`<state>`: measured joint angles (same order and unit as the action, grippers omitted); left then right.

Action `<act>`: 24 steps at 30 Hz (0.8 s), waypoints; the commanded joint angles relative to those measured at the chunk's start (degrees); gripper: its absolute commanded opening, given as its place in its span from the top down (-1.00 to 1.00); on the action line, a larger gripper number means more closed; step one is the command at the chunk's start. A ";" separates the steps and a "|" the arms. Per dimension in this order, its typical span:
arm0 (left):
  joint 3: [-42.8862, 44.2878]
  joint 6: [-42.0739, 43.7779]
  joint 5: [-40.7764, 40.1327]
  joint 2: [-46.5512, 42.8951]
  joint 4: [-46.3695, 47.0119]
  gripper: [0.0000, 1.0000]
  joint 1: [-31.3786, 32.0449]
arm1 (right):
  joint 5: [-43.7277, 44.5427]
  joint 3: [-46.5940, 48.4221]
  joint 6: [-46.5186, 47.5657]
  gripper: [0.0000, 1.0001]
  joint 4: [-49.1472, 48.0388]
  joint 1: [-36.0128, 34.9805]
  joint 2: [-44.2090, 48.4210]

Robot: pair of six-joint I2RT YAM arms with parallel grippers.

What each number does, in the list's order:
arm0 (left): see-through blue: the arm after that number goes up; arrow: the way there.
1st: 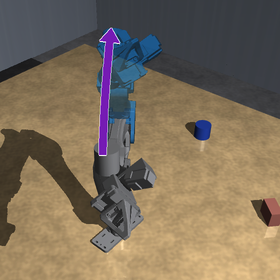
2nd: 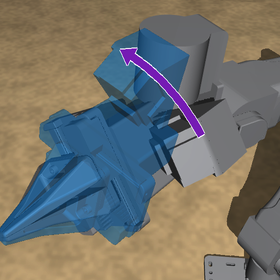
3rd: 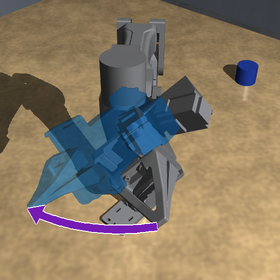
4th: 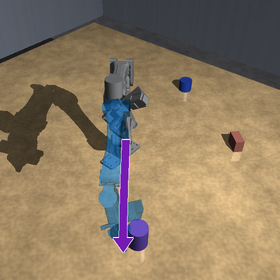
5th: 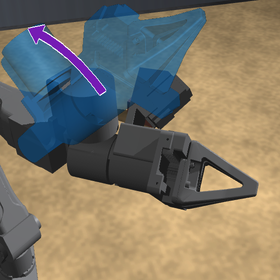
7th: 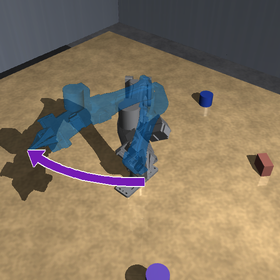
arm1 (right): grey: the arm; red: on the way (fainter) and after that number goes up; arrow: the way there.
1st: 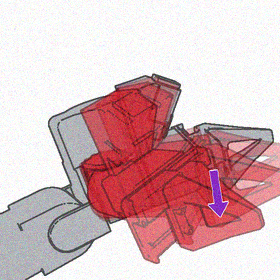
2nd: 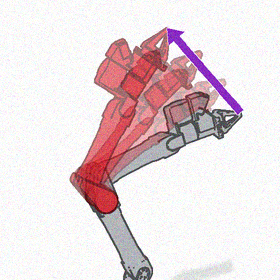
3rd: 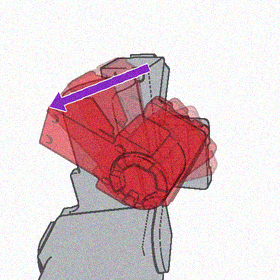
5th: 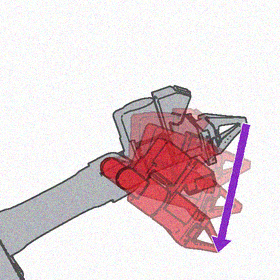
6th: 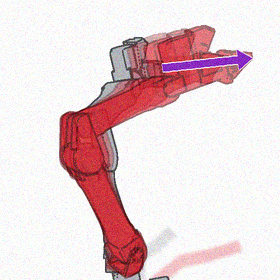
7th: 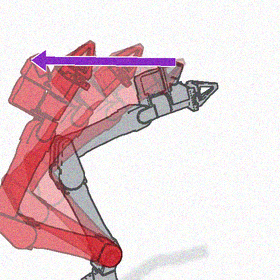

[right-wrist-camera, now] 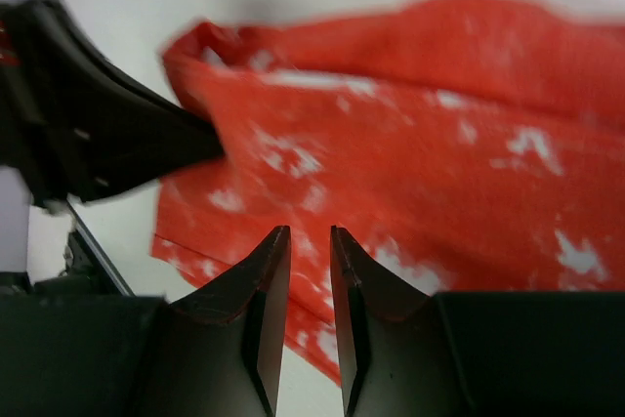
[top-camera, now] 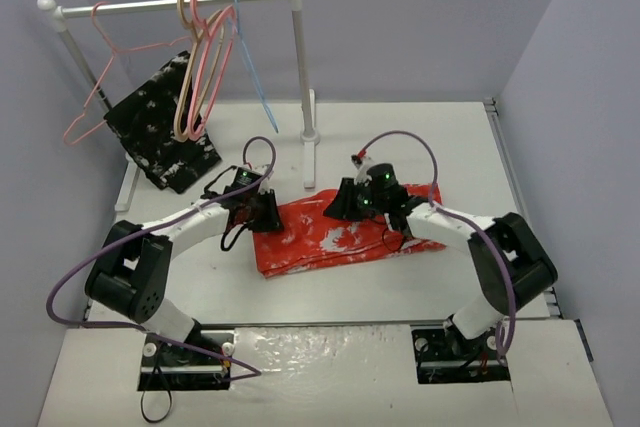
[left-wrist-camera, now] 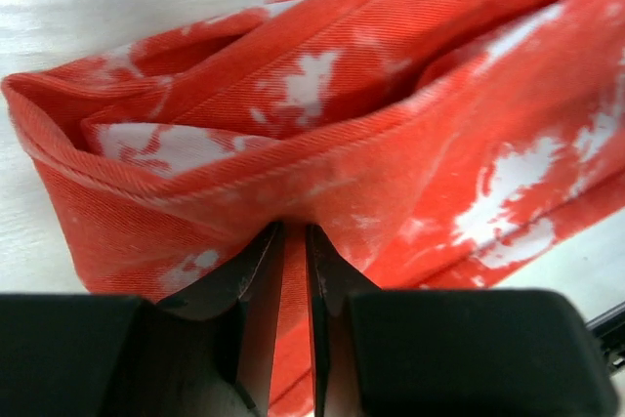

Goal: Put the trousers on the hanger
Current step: Fold the trousers

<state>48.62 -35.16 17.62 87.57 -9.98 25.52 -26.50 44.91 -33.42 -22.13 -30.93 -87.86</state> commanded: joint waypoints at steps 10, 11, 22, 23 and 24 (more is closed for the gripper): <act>-3.15 -6.00 -14.04 -3.15 -6.89 0.88 -5.52 | 6.86 -12.10 0.22 0.75 -5.56 -0.07 -9.31; -3.75 -6.30 -14.23 -3.60 -6.89 0.88 -5.84 | 7.31 -11.87 0.53 0.75 -4.64 0.16 -8.85; -5.73 -2.72 -5.03 -22.73 -3.91 0.87 -5.60 | -6.80 9.17 6.88 0.64 3.82 -2.70 -4.01; -5.60 -2.72 -3.81 -23.69 -3.52 0.87 -5.51 | -8.63 12.08 7.01 0.63 3.91 -3.18 -5.36; -5.66 -2.82 -1.65 -24.13 -2.54 0.87 -5.22 | -10.73 14.08 6.95 0.63 3.62 -3.82 -6.56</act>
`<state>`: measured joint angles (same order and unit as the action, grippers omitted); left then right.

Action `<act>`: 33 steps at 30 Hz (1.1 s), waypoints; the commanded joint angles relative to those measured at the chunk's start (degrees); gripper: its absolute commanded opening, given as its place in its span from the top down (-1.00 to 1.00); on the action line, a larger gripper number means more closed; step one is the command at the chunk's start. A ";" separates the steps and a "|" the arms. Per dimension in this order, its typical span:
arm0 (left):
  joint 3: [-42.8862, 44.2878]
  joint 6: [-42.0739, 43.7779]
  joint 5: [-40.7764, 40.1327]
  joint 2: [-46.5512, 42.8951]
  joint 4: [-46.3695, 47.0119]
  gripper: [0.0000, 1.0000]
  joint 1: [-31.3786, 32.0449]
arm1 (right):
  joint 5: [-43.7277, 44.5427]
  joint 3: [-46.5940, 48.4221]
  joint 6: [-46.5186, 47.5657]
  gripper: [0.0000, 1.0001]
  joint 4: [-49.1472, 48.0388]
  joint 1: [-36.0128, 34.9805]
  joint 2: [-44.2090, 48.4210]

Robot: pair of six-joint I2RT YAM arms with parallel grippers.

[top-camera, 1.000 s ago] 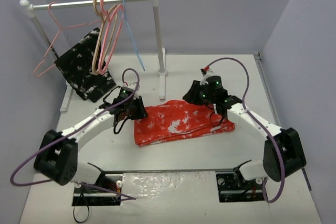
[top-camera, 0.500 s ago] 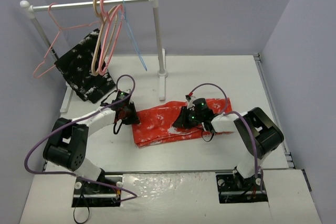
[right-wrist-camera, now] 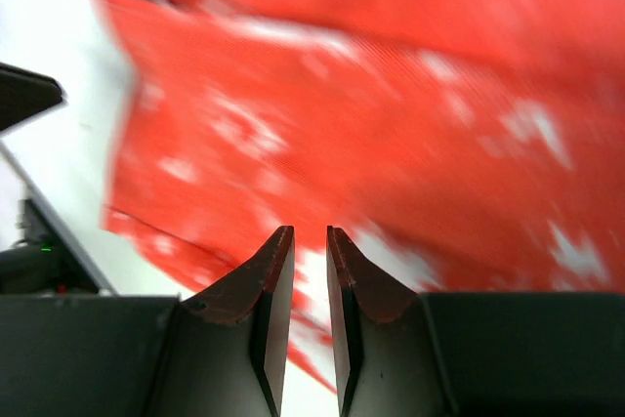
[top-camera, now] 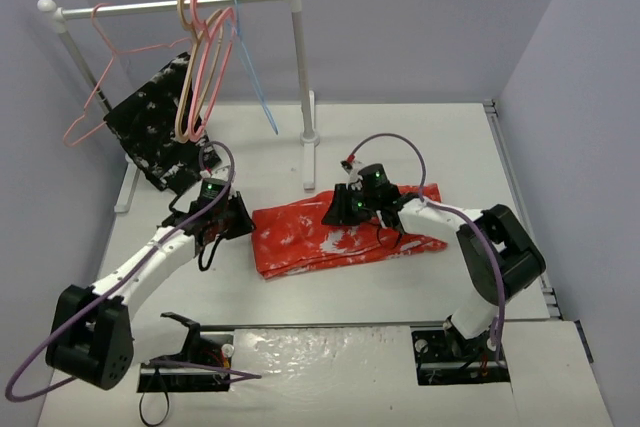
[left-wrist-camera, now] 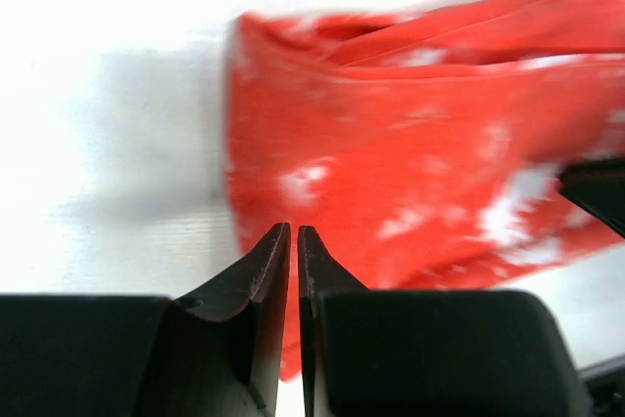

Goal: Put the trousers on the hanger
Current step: Fold the trousers

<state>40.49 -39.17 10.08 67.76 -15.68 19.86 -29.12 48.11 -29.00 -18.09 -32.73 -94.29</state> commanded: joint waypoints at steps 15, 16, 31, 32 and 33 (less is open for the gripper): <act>-9.64 -5.18 5.90 3.67 9.10 0.98 9.13 | -15.35 20.36 -0.14 0.65 -19.93 -6.01 -28.69; -10.77 -5.99 5.40 3.18 8.87 0.99 9.08 | -15.35 20.58 -0.05 0.66 -20.29 -5.96 -30.31; -17.96 -10.12 2.41 -3.50 5.29 1.00 8.80 | -20.41 31.53 -1.19 0.70 -15.37 -8.44 -26.40; -17.92 -9.99 2.55 -3.14 5.61 1.00 8.80 | -20.59 32.49 -1.37 0.70 -15.09 -9.08 -26.54; -17.73 -9.90 2.57 -2.65 5.72 1.00 8.80 | -20.74 33.74 -1.65 0.70 -14.74 -9.43 -27.34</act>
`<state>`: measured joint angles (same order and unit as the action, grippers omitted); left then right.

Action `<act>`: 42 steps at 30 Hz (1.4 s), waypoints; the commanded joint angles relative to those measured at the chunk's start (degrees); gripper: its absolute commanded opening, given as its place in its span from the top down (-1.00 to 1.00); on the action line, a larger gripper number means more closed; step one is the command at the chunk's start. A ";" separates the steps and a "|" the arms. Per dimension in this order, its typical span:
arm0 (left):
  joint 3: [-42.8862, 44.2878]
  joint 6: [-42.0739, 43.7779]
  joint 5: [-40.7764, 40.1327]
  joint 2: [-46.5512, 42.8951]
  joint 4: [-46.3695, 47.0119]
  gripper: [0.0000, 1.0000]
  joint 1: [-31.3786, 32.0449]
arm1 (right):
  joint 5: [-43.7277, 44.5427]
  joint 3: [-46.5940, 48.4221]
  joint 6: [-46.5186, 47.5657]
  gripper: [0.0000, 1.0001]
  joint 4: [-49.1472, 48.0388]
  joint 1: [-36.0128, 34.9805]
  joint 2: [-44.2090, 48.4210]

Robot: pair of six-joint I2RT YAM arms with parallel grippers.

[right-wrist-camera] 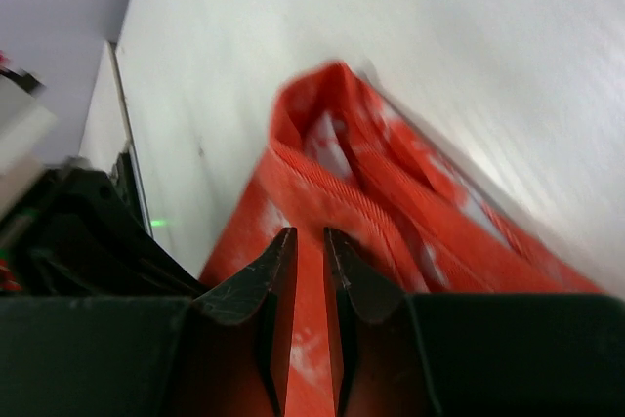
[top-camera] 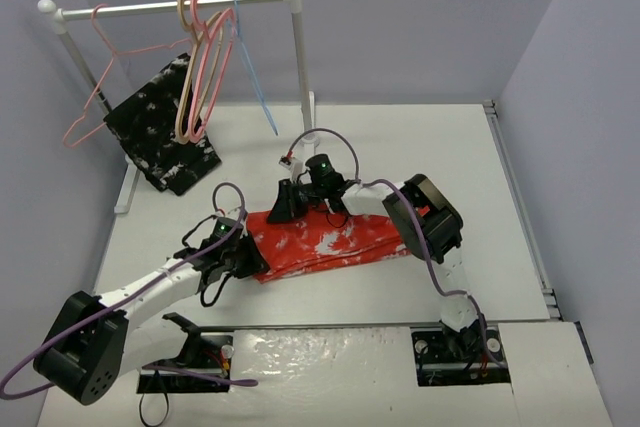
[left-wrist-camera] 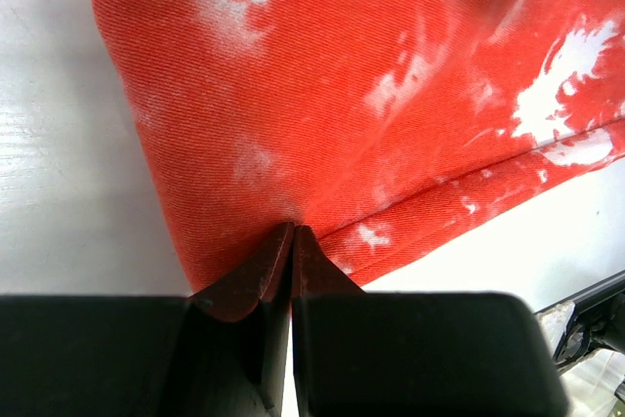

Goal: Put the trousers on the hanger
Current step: Fold the trousers, then grab a hanger with the left arm

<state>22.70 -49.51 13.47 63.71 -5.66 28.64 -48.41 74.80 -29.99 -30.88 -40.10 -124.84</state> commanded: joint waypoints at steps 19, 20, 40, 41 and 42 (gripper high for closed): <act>-3.12 -0.86 -1.90 -2.18 -6.59 1.00 -0.27 | 1.45 6.01 -3.65 0.73 -9.11 -0.95 -11.80; -3.17 -0.86 -1.95 -2.69 -6.99 1.00 -0.47 | 1.40 6.26 -3.09 0.73 -8.25 -0.59 -11.76; 33.95 15.91 -16.84 -9.92 -35.15 -0.30 -2.12 | 32.00 -7.55 15.30 -0.52 25.93 1.70 24.71; 36.39 17.13 -16.58 -9.44 -35.37 -0.39 -2.17 | 33.97 -8.82 15.43 -0.56 26.67 1.87 27.19; 38.48 18.03 -16.42 -9.01 -35.47 -0.47 -2.21 | 36.65 -10.09 15.54 -0.59 27.72 1.97 29.33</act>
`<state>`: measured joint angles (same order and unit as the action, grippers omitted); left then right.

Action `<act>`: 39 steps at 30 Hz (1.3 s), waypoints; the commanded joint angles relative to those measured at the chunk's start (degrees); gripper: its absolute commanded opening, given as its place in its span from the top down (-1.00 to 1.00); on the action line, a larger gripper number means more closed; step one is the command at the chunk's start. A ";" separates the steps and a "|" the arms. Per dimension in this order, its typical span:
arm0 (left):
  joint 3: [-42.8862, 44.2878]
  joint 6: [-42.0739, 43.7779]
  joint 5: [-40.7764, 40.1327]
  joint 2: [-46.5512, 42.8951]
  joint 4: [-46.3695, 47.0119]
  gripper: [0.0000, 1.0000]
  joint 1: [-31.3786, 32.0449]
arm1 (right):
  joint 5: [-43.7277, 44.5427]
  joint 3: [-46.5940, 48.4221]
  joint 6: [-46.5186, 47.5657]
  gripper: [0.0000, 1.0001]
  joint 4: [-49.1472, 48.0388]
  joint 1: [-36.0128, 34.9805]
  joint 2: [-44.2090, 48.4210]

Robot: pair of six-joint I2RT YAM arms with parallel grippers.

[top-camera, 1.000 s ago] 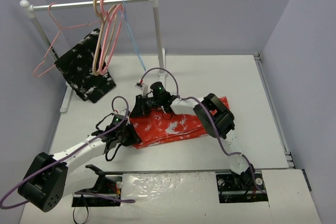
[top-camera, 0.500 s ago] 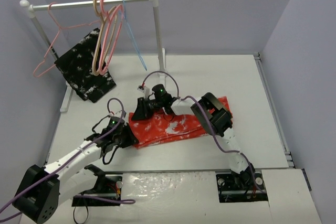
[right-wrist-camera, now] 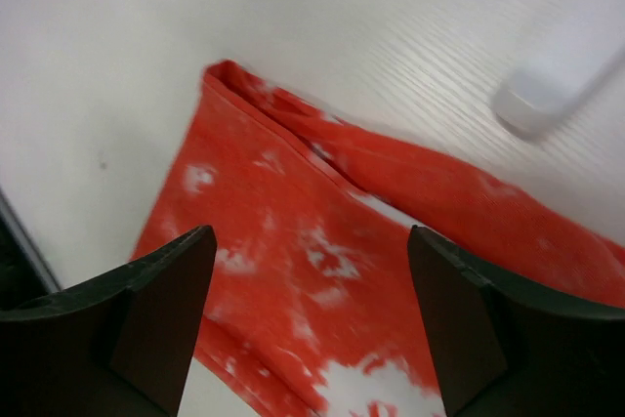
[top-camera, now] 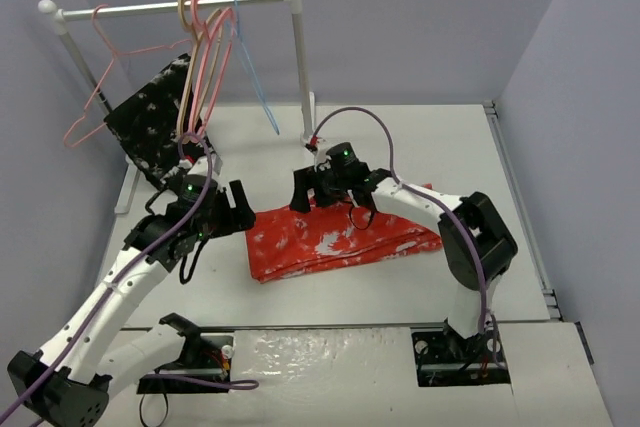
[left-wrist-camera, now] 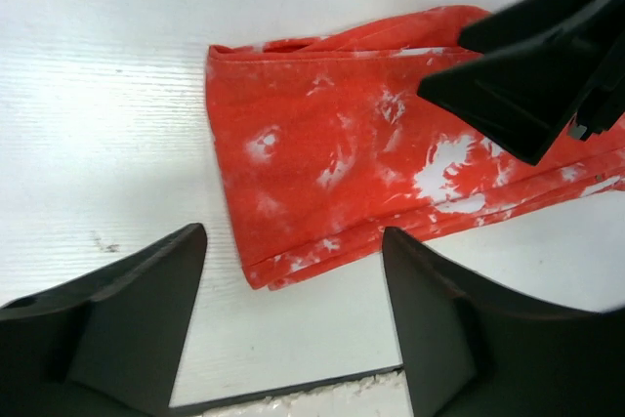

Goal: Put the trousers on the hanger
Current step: Grab a hanger with the left arm

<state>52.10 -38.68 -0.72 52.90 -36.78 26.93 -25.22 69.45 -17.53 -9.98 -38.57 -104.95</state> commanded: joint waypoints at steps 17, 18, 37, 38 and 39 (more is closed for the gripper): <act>49.88 10.98 -7.48 28.22 13.37 -0.90 -0.55 | 39.94 -9.48 1.41 -1.00 18.95 2.00 37.28; 51.44 11.23 -8.51 30.26 14.54 -0.90 -0.56 | 39.73 -9.70 1.15 -1.00 19.14 1.99 37.79; 67.88 17.25 -19.56 48.19 16.33 0.16 -0.65 | 37.37 -14.76 -3.70 -1.00 19.95 1.75 44.13; 67.91 17.32 -19.32 48.02 16.26 0.23 -0.65 | 37.44 -14.90 -3.70 -1.00 19.95 1.75 44.17; 68.01 17.38 -19.28 47.84 16.00 0.33 -0.65 | 37.42 -14.98 -3.66 -1.00 20.00 1.73 44.16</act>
<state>116.27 -23.04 -19.40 105.36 -23.70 26.73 11.35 54.81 -20.04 11.83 -36.73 -61.98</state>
